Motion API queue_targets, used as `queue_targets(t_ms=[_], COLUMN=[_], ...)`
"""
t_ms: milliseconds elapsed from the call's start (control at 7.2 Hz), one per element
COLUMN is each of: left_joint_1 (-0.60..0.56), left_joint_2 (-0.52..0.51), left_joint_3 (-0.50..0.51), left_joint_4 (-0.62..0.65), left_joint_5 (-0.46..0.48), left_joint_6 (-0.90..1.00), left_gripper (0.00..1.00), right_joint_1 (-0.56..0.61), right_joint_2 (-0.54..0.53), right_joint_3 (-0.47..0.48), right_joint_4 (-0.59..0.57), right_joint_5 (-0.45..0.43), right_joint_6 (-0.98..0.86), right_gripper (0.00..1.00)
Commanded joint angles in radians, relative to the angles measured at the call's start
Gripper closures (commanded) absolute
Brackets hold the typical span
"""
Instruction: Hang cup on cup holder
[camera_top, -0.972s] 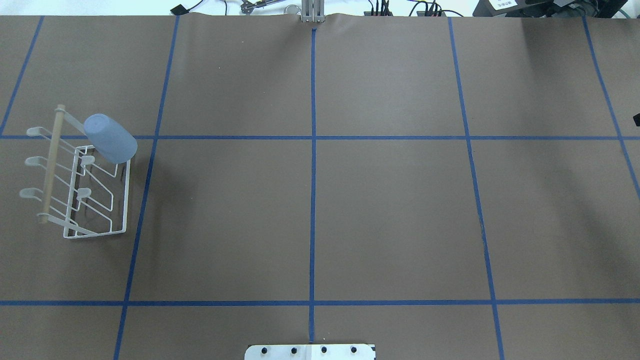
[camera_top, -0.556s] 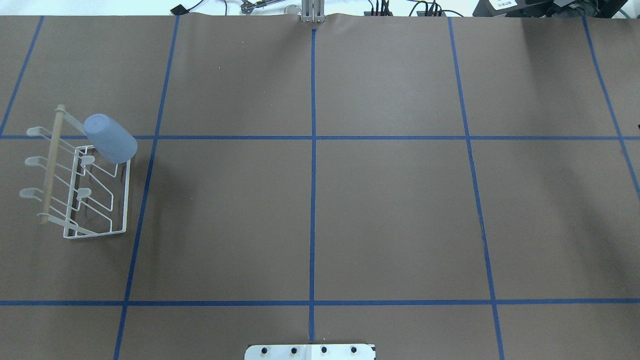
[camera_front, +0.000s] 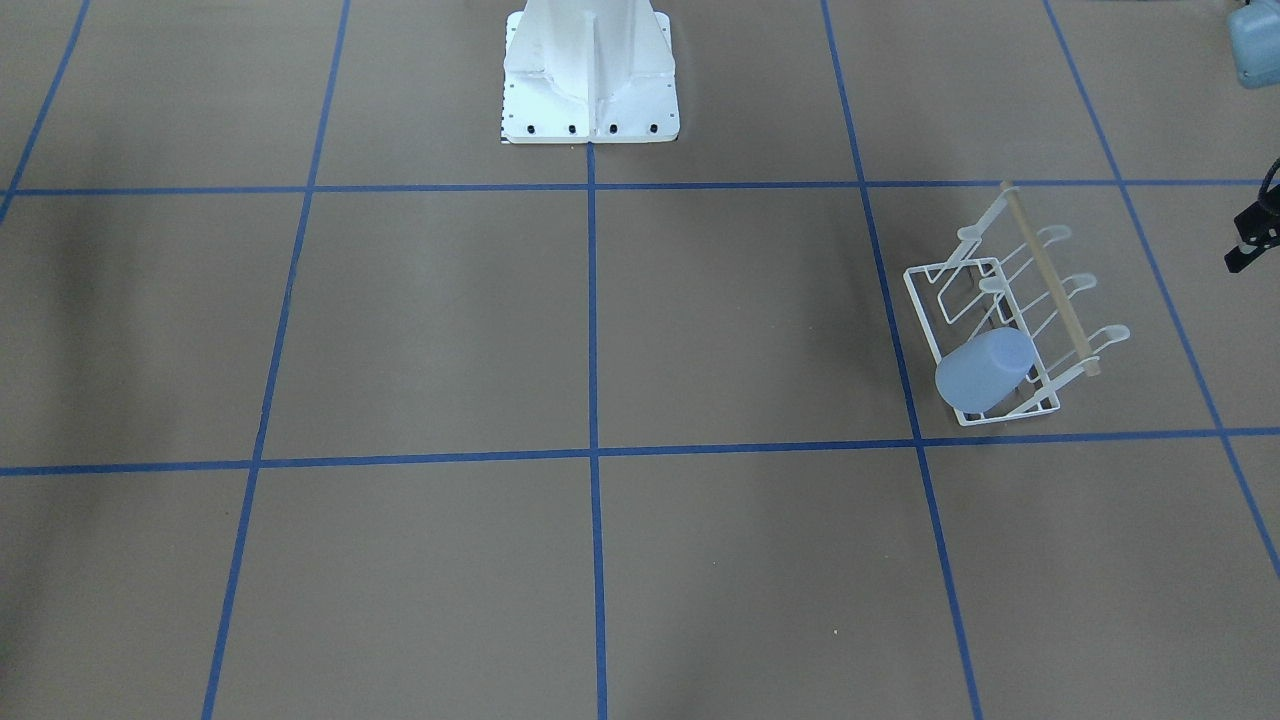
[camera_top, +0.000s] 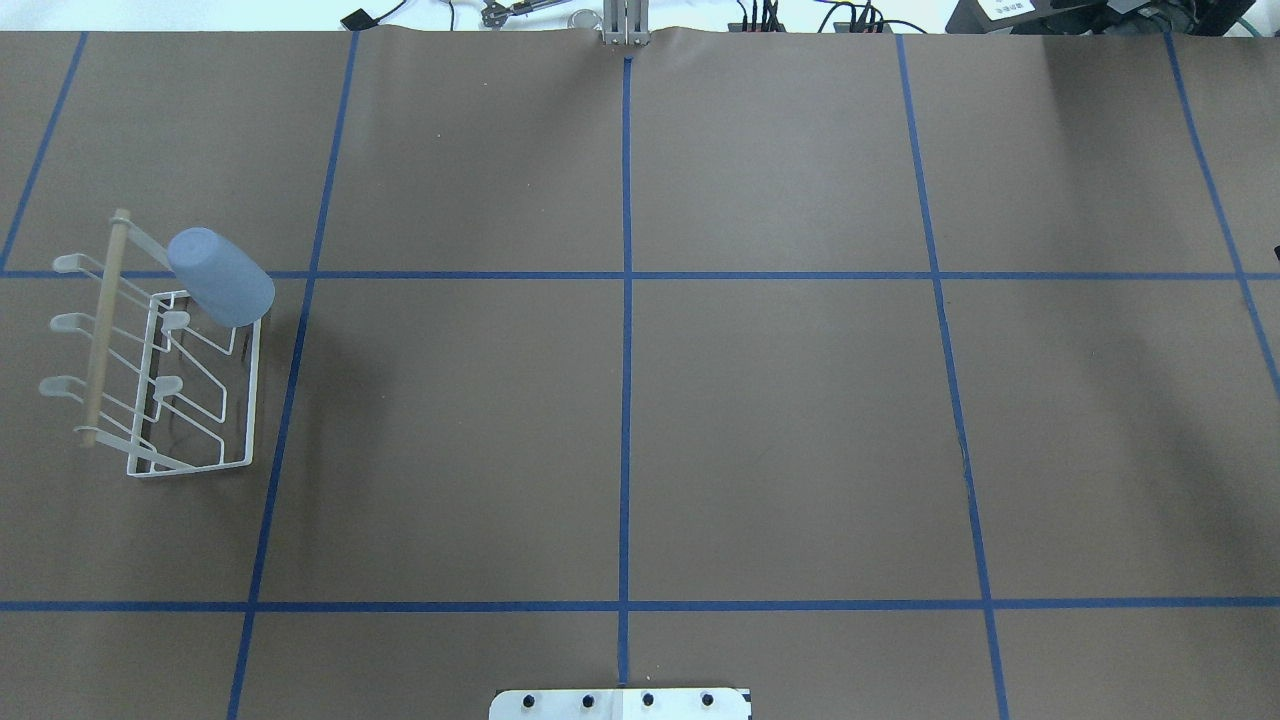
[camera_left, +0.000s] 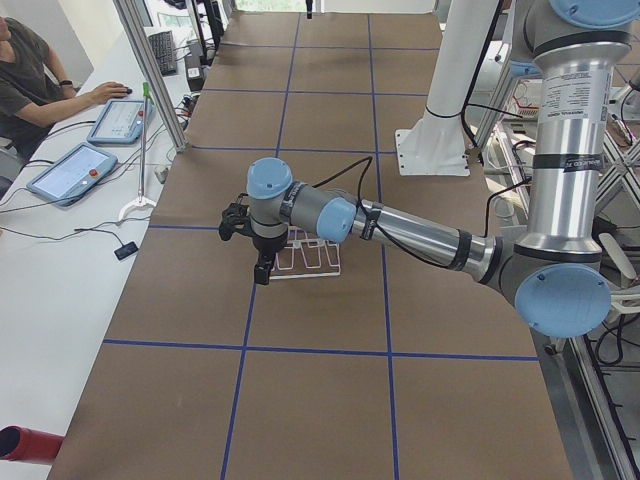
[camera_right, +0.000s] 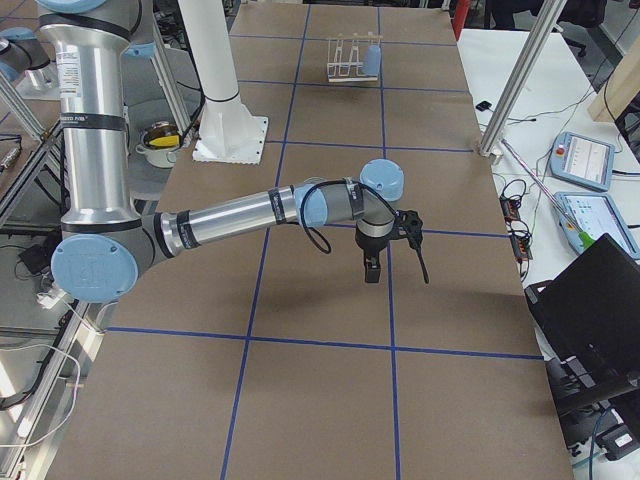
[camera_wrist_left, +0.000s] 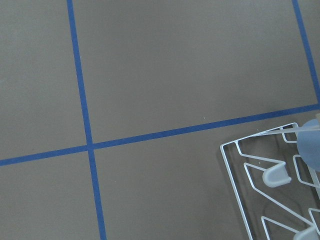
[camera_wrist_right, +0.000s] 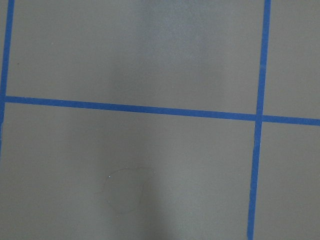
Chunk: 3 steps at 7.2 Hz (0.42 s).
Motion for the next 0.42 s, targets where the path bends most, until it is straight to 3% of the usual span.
queue_targets(t_ms=[0, 278], left_joint_1=[0.0, 0.0], left_joint_2=[-0.002, -0.007], left_joint_3=[0.003, 0.001], left_joint_4=[-0.001, 0.0], left_joint_5=[0.004, 0.005], left_joint_6=[0.003, -0.003], left_gripper=[0.01, 0.01], right_joint_1=[-0.004, -0.005], right_joint_2=[0.012, 0.017], right_joint_3=[0.001, -0.001], right_joint_4=[0.0, 0.0], right_joint_5=[-0.003, -0.005], right_joint_6=[0.0, 0.0], right_gripper=[0.0, 0.0])
